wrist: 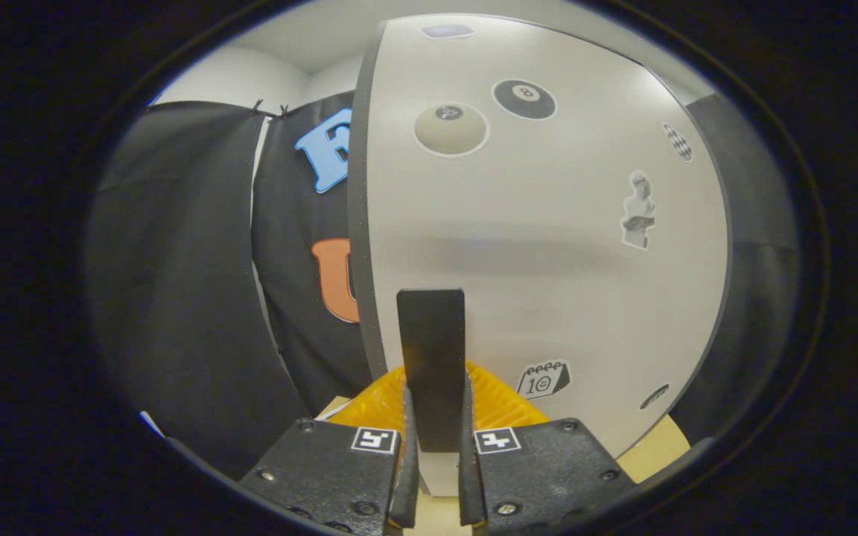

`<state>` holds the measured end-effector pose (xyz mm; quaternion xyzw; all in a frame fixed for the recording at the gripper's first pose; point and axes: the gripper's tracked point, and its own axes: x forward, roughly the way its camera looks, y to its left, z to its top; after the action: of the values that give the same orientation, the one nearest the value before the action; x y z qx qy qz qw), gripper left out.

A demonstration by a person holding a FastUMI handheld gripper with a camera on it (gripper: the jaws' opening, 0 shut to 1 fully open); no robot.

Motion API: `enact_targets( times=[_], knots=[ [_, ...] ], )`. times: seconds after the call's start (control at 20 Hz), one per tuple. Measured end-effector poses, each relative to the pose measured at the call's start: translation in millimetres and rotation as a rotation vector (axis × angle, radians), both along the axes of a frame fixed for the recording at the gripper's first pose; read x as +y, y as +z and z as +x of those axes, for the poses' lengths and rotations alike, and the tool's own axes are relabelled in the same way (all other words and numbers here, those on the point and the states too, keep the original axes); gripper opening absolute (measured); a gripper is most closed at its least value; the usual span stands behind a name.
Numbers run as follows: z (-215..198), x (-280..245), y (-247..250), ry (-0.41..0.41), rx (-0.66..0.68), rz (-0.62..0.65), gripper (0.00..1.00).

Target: Open the shoe cabinet door, grab the shoes and put them into the shoe cabinet, then close the shoe cabinet door.

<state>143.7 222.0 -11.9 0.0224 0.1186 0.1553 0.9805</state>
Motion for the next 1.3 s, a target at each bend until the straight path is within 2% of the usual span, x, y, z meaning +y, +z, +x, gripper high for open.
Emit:
enact_targets(
  times=[0.3, 0.75, 1.05, 1.3],
  knots=[
    [-66.8, -34.0, 6.1, 0.094, 0.029, -0.006, 0.24],
    [-157.5, -137.6, 8.0, 0.207, 0.0, 0.004, 0.23],
    [-194.1, -225.0, 10.7, 0.179, -0.028, 0.022, 0.2],
    [-206.3, -289.9, 11.5, 0.107, -0.062, 0.005, 0.15]
  ],
)
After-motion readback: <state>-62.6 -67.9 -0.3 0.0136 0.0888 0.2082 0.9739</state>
